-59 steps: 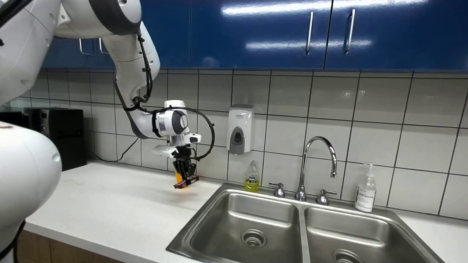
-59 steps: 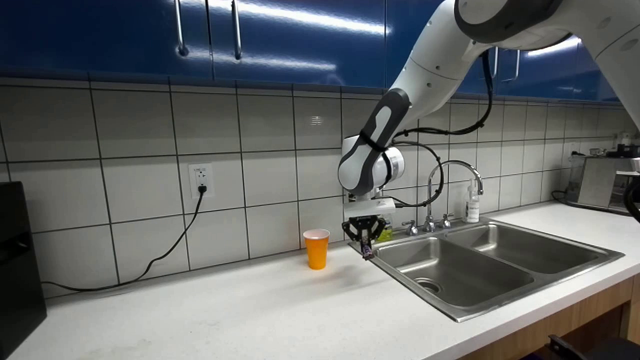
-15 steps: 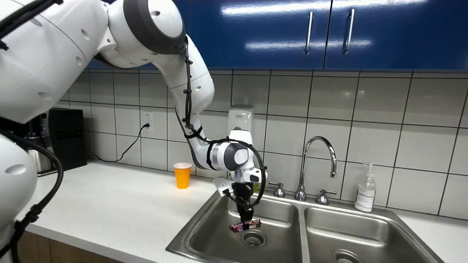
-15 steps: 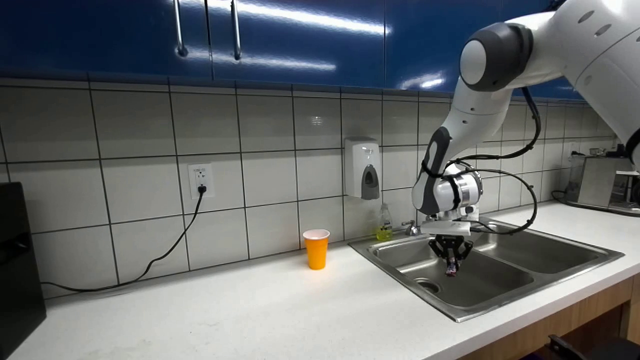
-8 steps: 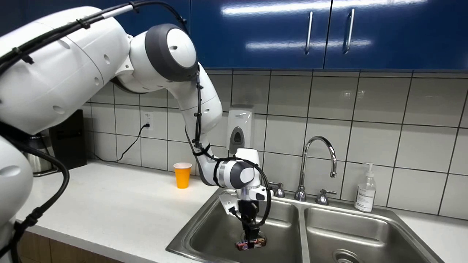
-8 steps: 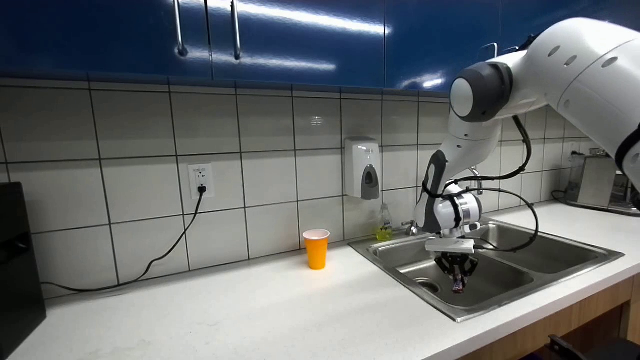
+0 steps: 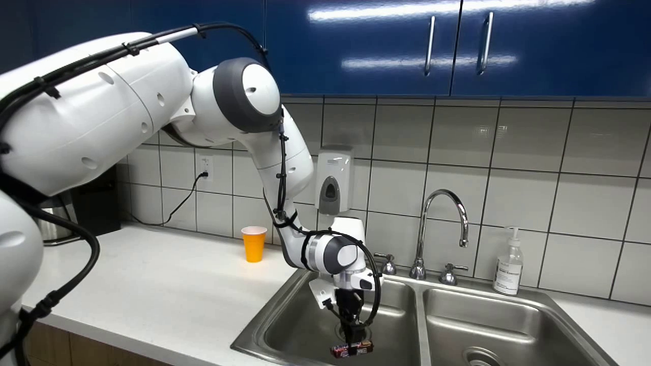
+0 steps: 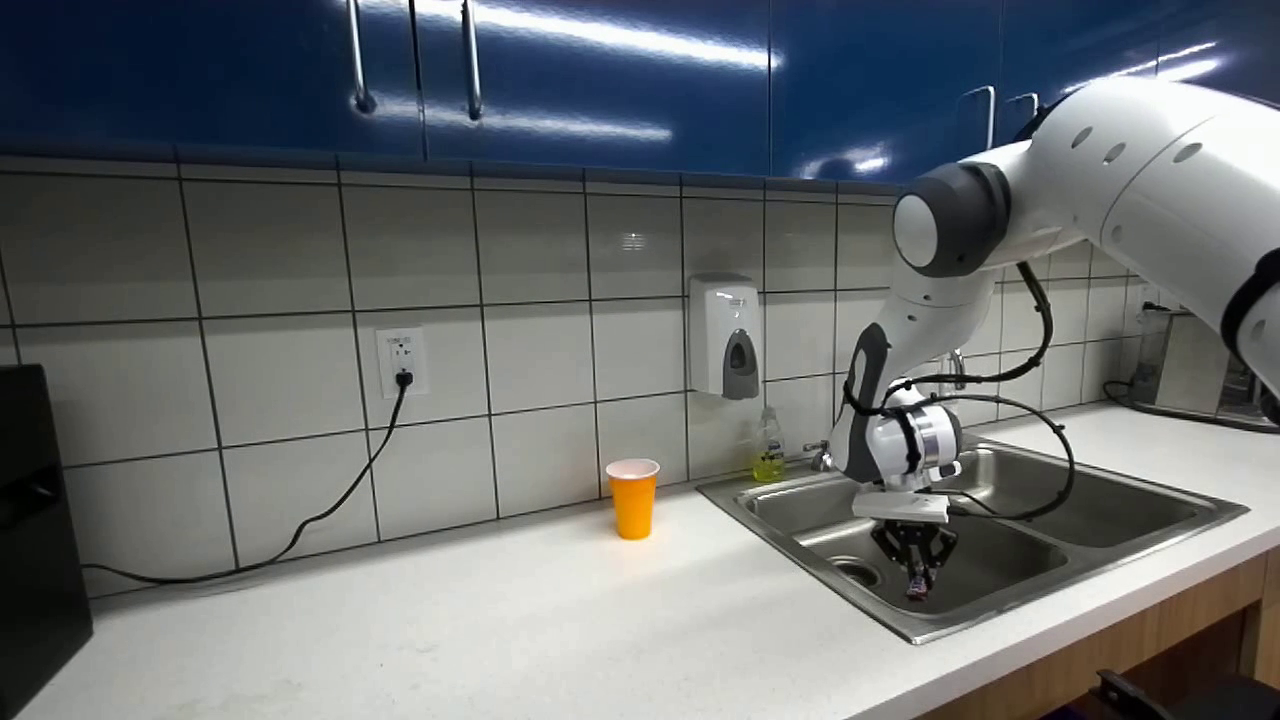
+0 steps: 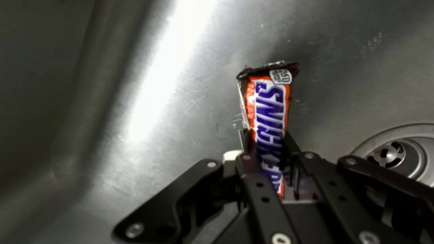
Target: Put the snickers bar in the sink
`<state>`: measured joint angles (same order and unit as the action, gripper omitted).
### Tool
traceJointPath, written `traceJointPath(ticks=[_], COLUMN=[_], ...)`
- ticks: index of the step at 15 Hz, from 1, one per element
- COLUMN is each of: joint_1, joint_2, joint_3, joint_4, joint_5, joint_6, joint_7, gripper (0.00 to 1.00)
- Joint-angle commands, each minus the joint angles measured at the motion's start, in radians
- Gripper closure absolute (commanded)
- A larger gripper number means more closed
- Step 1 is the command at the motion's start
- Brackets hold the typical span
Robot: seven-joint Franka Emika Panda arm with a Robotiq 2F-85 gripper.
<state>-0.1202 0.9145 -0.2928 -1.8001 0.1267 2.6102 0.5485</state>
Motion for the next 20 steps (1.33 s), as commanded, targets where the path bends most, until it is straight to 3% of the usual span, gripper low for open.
traceJointPath(ticks=[1,7,8,9,16,20], joint_1=[-0.031,-0.036,-0.035,-0.034,-0.035,-0.032], joint_2=[0.036,0.07,0.075,0.078,0.084,0.062], joint_3=[0.017,0.013,0.012,0.01,0.01,0.008], joint_4=[0.052,0.084,0.088,0.091,0.112,0.123], joint_5=[0.027,0.028,0.029,0.028,0.03,0.019], joint_6=[-0.016,-0.025,-0.026,-0.025,-0.033,-0.044], joint_7=[-0.041,-0.039,-0.037,-0.035,-0.034,-0.05], gripper=[0.94,0.94,0.53,0.52,0.01,0.0])
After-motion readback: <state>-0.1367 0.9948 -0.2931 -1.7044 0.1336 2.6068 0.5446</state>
